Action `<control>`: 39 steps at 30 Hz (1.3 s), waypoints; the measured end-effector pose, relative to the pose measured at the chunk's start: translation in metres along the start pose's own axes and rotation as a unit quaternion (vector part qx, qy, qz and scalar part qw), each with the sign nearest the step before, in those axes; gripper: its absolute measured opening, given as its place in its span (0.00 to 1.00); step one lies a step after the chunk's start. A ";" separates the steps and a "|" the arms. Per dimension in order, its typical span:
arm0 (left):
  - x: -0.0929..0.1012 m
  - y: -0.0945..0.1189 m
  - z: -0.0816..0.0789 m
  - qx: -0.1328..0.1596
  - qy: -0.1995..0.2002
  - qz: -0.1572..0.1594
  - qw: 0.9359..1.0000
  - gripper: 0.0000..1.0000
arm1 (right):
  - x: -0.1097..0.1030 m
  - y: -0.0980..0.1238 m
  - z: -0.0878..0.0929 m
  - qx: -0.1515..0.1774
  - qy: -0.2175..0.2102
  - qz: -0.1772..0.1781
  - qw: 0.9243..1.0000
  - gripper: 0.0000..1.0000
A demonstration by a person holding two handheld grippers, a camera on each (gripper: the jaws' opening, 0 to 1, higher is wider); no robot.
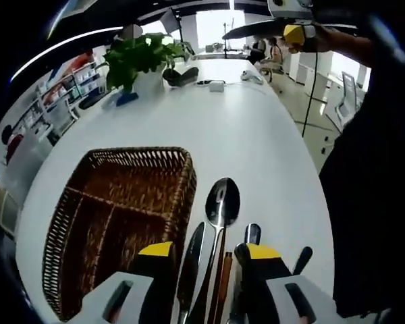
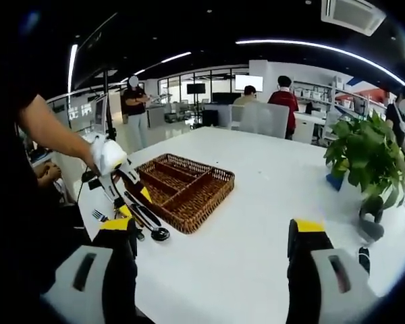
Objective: Arrange the knives, forks, and spoons in their matching storage slots by inserting each utensil handle-first until every utensil is classified and aligned in the correct compartment
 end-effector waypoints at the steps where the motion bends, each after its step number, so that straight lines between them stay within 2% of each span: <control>1: 0.000 -0.001 0.000 -0.001 -0.002 0.000 1.000 0.36 | 0.000 0.000 0.000 -0.001 0.000 0.001 1.000 0.94; 8: -0.002 -0.014 0.002 -0.013 -0.023 0.004 1.000 0.30 | -0.001 0.001 0.003 -0.008 -0.002 0.003 1.000 0.93; 12: -0.003 -0.023 0.005 -0.024 -0.025 -0.003 0.999 0.22 | -0.002 -0.001 0.004 -0.011 -0.001 0.002 1.000 0.93; 17: -0.001 -0.027 0.006 -0.028 -0.029 0.003 0.999 0.23 | -0.002 -0.001 0.005 -0.012 -0.003 0.002 1.000 0.93; 26: -0.001 -0.031 0.005 -0.033 -0.034 0.006 0.999 0.20 | 0.001 -0.001 0.009 -0.015 -0.008 0.003 1.000 0.93; 32: -0.004 -0.028 0.001 -0.022 -0.037 -0.010 0.999 0.07 | 0.001 -0.001 0.009 -0.015 -0.006 0.001 1.000 0.92; 35: -0.007 -0.025 -0.001 -0.018 -0.033 -0.018 0.999 0.07 | 0.001 -0.002 0.009 -0.016 -0.004 0.000 1.000 0.92; 38: -0.005 -0.029 0.001 -0.028 -0.045 -0.018 0.998 0.07 | -0.001 -0.003 0.009 -0.017 -0.002 -0.003 1.000 0.92; 39: -0.006 -0.029 -0.001 -0.026 -0.036 -0.018 0.999 0.07 | -0.001 -0.004 0.009 -0.017 -0.002 -0.003 1.000 0.92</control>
Point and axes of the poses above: the point that each gripper's makers call its tool centre point, and the gripper's own axes: y roughly backward along the fingers, x roughly to its right, z roughly out of its underside, the point moved 9 cm from there along y, roughly backward along the fingers, and after that the axes turned 9 degrees about -x, right-handed, at the moved point
